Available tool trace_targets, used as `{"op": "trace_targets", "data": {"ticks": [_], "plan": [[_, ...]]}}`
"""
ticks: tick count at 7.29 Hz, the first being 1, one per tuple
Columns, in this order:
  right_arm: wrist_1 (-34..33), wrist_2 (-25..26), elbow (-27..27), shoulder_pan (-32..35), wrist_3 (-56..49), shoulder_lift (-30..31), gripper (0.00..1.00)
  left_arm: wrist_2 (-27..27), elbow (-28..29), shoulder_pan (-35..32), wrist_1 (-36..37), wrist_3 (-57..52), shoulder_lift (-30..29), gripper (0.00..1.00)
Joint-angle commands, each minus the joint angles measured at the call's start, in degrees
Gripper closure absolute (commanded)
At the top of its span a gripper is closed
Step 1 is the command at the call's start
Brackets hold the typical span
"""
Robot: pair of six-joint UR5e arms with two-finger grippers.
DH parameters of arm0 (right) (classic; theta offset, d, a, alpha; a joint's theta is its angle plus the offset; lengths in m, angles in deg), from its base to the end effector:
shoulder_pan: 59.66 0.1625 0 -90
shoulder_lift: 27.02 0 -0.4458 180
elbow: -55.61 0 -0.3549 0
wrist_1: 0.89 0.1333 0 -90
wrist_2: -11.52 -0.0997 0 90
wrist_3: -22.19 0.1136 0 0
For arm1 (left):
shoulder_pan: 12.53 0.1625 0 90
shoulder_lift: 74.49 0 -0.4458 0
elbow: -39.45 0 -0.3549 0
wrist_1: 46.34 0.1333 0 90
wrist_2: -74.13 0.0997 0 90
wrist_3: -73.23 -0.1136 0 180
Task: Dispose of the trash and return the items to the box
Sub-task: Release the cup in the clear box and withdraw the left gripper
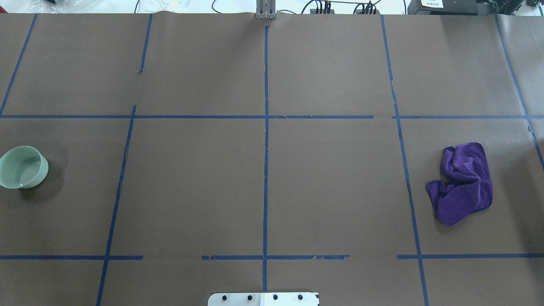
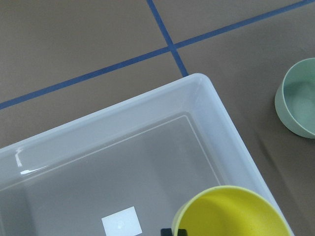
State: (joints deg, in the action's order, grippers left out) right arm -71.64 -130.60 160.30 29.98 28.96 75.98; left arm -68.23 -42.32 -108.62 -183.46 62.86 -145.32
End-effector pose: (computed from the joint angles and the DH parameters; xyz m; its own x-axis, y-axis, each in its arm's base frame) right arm 0.0413 -0.3728 0.6159 0.6086 -0.1738 0.7742 -0.0663 0.9611 0.2680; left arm -0.0734 -0.2797 0.7786 0.6432 0.3661 -0.6725 -0.0162 0.8846 0.4661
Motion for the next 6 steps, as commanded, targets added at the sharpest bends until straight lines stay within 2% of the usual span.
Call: {"op": "trace_targets", "data": {"ticks": [1,2,3,5,6], "plan": [[0.00,0.00,0.00,0.00,0.00,-0.17,0.00,-1.59,1.35,2.91,-2.01,2.70,0.07,0.86],[0.00,0.00,0.00,0.00,0.00,-0.25,0.00,-2.04,1.26,3.97,-2.88,3.33,0.07,0.58],[0.00,0.09,0.00,0.00,0.00,-0.25,0.00,-2.13,1.17,4.33,-2.98,3.42,0.07,0.53],[0.00,0.00,0.00,0.00,0.00,-0.26,0.00,-2.13,1.08,4.34,-4.20,5.43,-0.10,0.53],[0.00,0.00,0.08,0.00,0.09,-0.26,0.00,-2.13,1.08,4.51,-7.17,9.62,-0.19,0.53]]}}
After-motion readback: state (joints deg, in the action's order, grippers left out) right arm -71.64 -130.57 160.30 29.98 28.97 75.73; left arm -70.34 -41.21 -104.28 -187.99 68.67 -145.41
